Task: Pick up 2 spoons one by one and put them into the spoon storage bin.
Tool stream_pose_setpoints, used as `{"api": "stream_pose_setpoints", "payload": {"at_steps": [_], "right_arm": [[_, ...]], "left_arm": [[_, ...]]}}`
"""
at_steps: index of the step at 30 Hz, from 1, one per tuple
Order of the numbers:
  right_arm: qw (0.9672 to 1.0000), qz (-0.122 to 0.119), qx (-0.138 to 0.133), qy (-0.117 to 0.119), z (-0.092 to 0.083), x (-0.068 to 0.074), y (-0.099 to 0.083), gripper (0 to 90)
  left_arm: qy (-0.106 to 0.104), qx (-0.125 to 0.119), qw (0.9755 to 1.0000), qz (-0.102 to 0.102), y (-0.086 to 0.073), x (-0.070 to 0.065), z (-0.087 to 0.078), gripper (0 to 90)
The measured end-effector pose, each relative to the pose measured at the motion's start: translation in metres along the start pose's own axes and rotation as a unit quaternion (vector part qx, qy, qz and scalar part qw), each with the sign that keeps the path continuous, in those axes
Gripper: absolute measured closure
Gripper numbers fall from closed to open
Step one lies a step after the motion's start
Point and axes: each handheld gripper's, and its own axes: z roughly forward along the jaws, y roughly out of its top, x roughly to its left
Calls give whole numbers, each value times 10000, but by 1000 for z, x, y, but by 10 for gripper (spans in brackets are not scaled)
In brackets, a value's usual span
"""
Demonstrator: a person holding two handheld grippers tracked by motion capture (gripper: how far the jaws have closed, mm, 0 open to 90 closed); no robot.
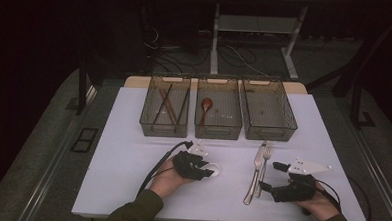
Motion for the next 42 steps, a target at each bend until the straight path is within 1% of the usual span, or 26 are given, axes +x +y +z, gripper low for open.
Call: {"api": "stream_pose_setpoints", "payload": {"at_steps": [1,2,3,4,8,12,19,20,27,32,34,36,38,42], "right_arm": [[10000,-2,1,0,0,0,0,125],[10000,-3,-3,1,0,0,0,125],[10000,-8,2,2,0,0,0,125],[10000,-6,5,0,0,0,0,125],[10000,-10,5,9,0,1,0,125],[10000,-12,16,13,0,1,0,125],[10000,-14,10,17,0,1,0,125],[10000,-17,11,16,0,1,0,125],[10000,-22,16,23,-1,1,0,125],[10000,-26,15,28,-1,1,0,125],[10000,-30,7,29,-1,1,0,125],[10000,-28,0,32,-1,1,0,125],[10000,-3,-3,32,-1,1,0,125],[10000,-32,-4,22,-1,1,0,125]], "left_arm": [[12,-5,10000,4,0,0,0,676],[1,4,10000,54,0,1,-1,696],[-8,-4,10000,51,0,1,-1,711],[-18,-4,10000,-8,0,1,-2,722],[-15,-26,10000,16,0,0,-4,769],[-56,-42,10000,35,0,0,-6,808],[-31,-26,9999,123,1,-2,-7,817],[-24,-36,9999,108,1,-2,-7,818],[-6,21,9998,215,1,-2,-8,821],[9,25,9998,192,1,-3,-9,822],[23,45,9998,215,1,-4,-10,822],[46,97,9995,282,1,-4,-12,822],[51,83,9996,278,0,-4,-13,822],[80,63,9995,297,0,-2,-17,822]]}}
